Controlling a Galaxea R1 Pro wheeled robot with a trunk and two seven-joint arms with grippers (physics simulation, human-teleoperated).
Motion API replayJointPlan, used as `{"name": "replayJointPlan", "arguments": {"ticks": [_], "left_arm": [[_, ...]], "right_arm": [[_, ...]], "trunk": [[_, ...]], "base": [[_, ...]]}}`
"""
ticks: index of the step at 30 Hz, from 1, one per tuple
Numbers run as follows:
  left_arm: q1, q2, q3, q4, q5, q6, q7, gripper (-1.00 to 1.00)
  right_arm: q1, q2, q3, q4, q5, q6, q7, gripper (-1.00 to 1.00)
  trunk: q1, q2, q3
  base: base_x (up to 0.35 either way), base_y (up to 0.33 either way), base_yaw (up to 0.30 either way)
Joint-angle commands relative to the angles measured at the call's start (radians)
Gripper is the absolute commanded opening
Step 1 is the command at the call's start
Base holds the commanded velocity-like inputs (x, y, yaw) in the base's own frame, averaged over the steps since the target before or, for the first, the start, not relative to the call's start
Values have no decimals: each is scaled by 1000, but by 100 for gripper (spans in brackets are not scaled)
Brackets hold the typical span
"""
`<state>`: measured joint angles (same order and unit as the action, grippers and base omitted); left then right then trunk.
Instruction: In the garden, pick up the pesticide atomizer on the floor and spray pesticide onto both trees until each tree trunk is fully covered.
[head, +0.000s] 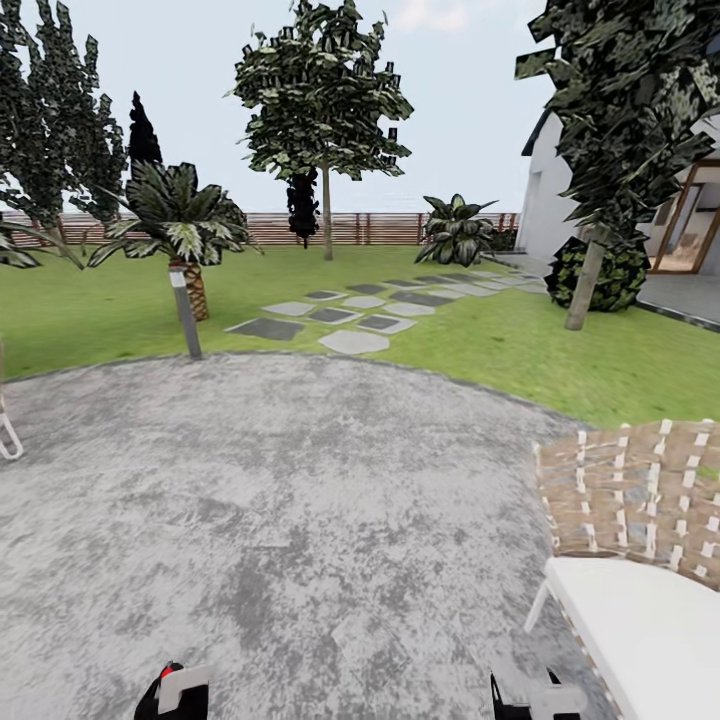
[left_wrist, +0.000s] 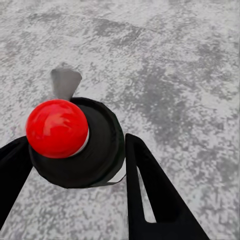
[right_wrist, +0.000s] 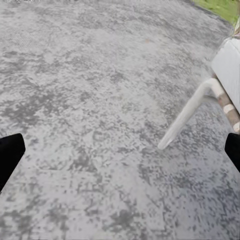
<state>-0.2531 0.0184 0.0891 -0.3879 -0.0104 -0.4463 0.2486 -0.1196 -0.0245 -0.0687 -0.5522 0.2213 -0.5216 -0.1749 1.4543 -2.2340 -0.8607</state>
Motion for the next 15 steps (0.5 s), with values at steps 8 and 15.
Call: {"name": "replayJointPlan", "arguments": {"ticks": [8,15], "left_arm": [[0,0,0,0,1,0,0,-100],[0,0,0,0,1,0,1,-100]], "right_arm": [[0,0,0,0,1,0,0,100],[0,0,1,0,0,-1,0,100]], "trunk": [[0,0,0],[0,0,0]], "base": [[340,0,0],[340,0,0]]}}
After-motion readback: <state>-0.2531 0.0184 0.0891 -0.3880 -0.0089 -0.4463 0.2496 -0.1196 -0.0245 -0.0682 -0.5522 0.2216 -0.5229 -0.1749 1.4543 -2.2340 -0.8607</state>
